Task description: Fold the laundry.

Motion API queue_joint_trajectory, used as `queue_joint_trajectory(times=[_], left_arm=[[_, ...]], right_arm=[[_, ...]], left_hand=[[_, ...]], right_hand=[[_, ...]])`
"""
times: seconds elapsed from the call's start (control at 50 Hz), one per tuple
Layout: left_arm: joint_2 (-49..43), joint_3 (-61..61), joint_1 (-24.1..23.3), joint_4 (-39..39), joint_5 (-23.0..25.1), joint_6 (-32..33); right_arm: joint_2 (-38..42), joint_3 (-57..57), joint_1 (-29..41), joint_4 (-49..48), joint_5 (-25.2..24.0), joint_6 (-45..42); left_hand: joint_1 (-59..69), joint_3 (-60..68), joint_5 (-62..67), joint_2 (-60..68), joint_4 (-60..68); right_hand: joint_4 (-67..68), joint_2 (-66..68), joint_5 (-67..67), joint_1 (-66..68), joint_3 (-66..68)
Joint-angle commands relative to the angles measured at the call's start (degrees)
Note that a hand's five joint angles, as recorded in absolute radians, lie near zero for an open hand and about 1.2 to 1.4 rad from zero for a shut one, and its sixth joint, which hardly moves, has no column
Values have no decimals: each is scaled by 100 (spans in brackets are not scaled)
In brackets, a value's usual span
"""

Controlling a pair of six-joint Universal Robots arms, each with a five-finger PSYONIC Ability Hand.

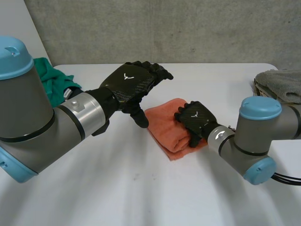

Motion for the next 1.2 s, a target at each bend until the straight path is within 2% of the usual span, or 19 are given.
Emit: queue_joint_trajectory(times=[0.02, 0.32, 0.48, 0.74, 0.8, 0.9, 0.96, 1.0, 1.04, 1.14, 1.2], left_arm=[[0, -9, 3, 0, 0, 1], [0, 0, 3, 0, 9, -7], [0, 0, 12, 0, 9, -25], [0, 0, 12, 0, 9, -25], [0, 8, 12, 0, 9, -25], [9, 0, 12, 0, 9, -25], [9, 0, 12, 0, 9, -25], [0, 0, 12, 0, 9, -25], [9, 0, 12, 0, 9, -25], [9, 0, 3, 0, 9, -25], [0, 0, 3, 0, 9, -25]], right_arm=[[-64, 99, -154, 171, -247, -59], [191, 55, -119, 118, -256, -586], [279, -121, -75, -22, -221, -525], [446, -464, -40, -58, -186, -419], [472, -473, -40, -67, -186, -419], [516, -508, -40, -145, -186, -323], [507, -508, -40, -163, -168, -279], [437, -499, -40, -102, -142, -244], [341, -412, -40, -58, -142, -209], [-177, -61, -128, 249, -238, -138], [-222, 89, -128, 311, -291, -155]], left_hand=[[1, 30, 111, 65, 87], [18, 46, 128, 82, 104], [18, 46, 128, 82, 104], [1, 30, 111, 65, 87], [1, 30, 111, 65, 87], [18, 46, 128, 82, 104], [18, 46, 128, 82, 104], [18, 46, 128, 82, 104], [18, 46, 128, 82, 104], [18, 46, 128, 82, 104], [1, 30, 111, 65, 87]], right_hand=[[-347, -416, -398, -356, -371], [-314, -383, -365, -323, -338], [309, 239, 257, 299, 285], [359, 289, 308, 350, 335], [778, 708, 726, 769, 754], [2459, 2390, 2408, 2450, 2435], [2262, 2192, 2210, 2252, 2238], [837, 767, 785, 828, 813], [77, 7, 25, 67, 53], [-766, -836, -818, -775, -790], [-768, -837, -819, -777, -791]])
